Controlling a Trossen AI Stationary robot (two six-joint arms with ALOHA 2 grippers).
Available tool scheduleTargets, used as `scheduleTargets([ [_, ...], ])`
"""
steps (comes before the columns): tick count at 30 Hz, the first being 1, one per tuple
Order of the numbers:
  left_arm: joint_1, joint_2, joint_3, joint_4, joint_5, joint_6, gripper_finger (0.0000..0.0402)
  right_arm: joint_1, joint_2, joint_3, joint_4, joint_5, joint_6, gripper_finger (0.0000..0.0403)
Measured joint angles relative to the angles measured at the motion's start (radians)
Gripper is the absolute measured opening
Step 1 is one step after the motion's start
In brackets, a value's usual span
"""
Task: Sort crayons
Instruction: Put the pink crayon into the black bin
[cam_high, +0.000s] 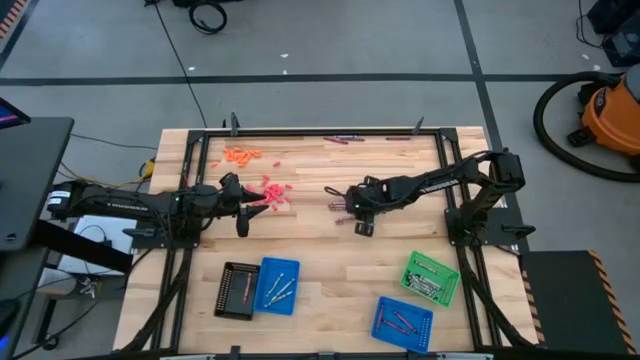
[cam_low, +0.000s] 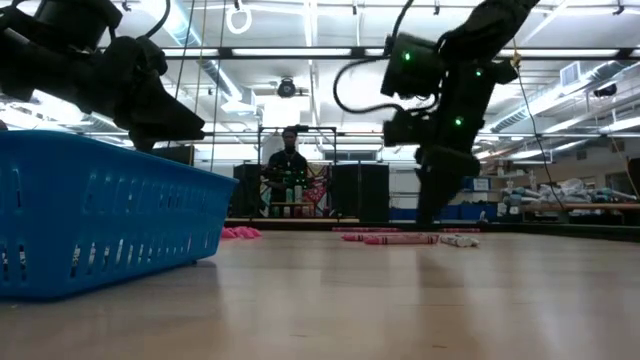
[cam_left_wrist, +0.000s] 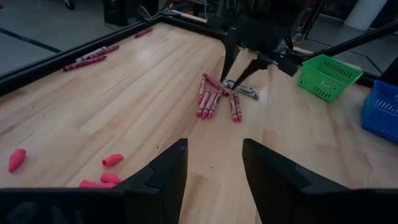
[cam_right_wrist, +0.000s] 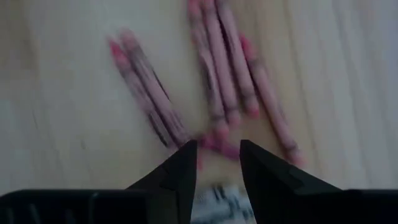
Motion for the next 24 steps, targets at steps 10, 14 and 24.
scheduleTargets([
  [10,0.000,0.000,0.000,0.000,0.000,0.027,0.0164,-0.062,-0.004,0.000,-0.050,-0.001,-0.079,0.0123],
  [14,0.000,0.000,0.000,0.001,0.000,0.045,0.0164,-0.092,-0.004,0.000,0.008,-0.001,-0.091,0.0123],
  [24,0.000,0.000,0.000,0.001,0.000,0.055,0.0164,-0.164,-0.002,0.000,0.082,-0.093,-0.174,0.0123],
])
